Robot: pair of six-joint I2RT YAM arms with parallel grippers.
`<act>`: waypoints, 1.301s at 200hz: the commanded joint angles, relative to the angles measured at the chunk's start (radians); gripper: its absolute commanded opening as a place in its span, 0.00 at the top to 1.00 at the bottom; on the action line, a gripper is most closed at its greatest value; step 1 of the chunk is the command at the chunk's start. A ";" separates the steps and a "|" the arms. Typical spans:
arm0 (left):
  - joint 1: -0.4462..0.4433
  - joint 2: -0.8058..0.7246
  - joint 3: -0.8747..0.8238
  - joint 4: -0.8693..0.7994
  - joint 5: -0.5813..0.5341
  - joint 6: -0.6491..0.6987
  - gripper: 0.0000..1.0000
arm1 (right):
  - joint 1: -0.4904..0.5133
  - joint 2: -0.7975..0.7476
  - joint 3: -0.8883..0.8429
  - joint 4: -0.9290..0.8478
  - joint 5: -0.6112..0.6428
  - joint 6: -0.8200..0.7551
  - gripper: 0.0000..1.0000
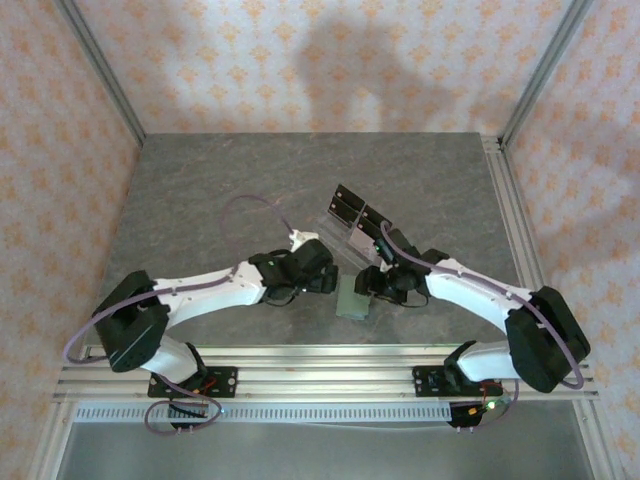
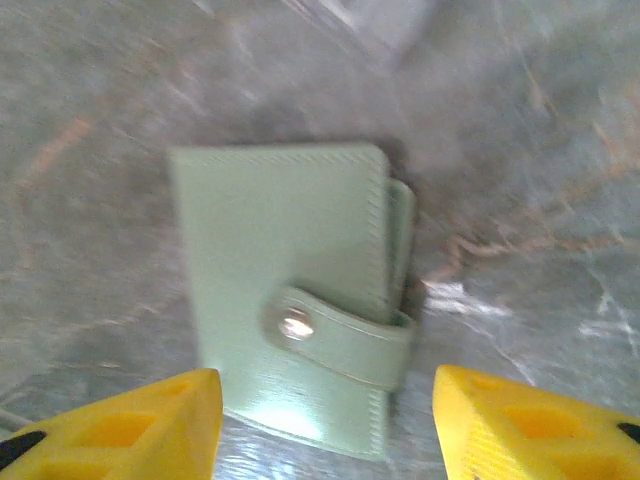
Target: Put the credit cards into the card holder
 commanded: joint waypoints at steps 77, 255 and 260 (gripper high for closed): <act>0.175 -0.199 -0.115 -0.108 -0.065 -0.013 0.00 | 0.090 0.140 0.020 0.153 -0.046 0.080 0.42; 0.209 -0.204 -0.108 -0.130 -0.099 -0.014 0.00 | 0.138 0.116 0.230 -0.048 0.098 -0.011 0.40; 0.218 -0.213 -0.102 -0.141 -0.112 -0.008 0.00 | 0.134 0.086 0.239 -0.070 0.120 -0.020 0.39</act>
